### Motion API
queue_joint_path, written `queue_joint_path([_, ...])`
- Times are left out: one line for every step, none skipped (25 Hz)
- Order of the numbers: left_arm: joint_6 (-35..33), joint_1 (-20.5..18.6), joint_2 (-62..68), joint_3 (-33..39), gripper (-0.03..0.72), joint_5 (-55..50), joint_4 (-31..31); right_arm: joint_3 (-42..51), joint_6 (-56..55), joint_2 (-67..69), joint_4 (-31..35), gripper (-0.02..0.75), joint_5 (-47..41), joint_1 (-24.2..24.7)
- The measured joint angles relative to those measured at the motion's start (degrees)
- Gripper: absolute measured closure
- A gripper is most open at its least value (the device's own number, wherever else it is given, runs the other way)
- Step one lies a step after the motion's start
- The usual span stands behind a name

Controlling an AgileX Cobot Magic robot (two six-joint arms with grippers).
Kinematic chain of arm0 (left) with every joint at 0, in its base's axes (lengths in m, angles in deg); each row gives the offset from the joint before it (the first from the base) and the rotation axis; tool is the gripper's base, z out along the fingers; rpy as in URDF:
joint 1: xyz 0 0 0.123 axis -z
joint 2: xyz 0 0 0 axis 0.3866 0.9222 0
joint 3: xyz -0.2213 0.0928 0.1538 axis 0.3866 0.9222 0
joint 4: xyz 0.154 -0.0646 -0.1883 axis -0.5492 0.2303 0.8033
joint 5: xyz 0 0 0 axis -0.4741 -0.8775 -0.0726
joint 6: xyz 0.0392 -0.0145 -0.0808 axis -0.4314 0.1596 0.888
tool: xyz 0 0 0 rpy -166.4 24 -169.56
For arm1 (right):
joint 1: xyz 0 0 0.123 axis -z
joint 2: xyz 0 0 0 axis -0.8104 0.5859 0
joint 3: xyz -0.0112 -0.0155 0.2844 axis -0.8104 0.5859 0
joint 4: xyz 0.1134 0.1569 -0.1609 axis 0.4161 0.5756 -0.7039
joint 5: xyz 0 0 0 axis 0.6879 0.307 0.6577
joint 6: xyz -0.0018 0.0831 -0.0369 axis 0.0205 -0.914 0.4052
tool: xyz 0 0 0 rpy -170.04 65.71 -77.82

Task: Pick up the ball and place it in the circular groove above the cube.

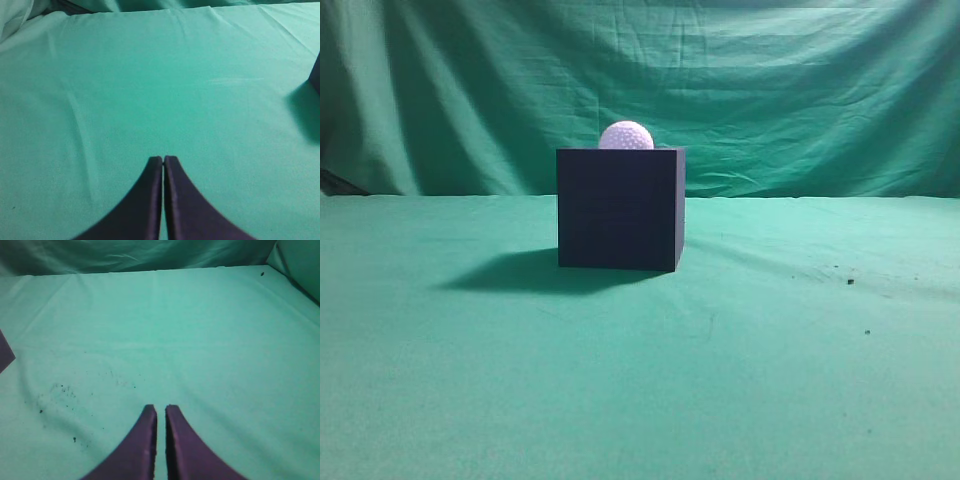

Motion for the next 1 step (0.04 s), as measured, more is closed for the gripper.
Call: queue_joint_path([0.0, 0.0, 0.0, 0.0, 0.688, 0.0, 0.0, 0.0, 0.0, 0.0, 0.0, 0.691, 0.0, 0.0])
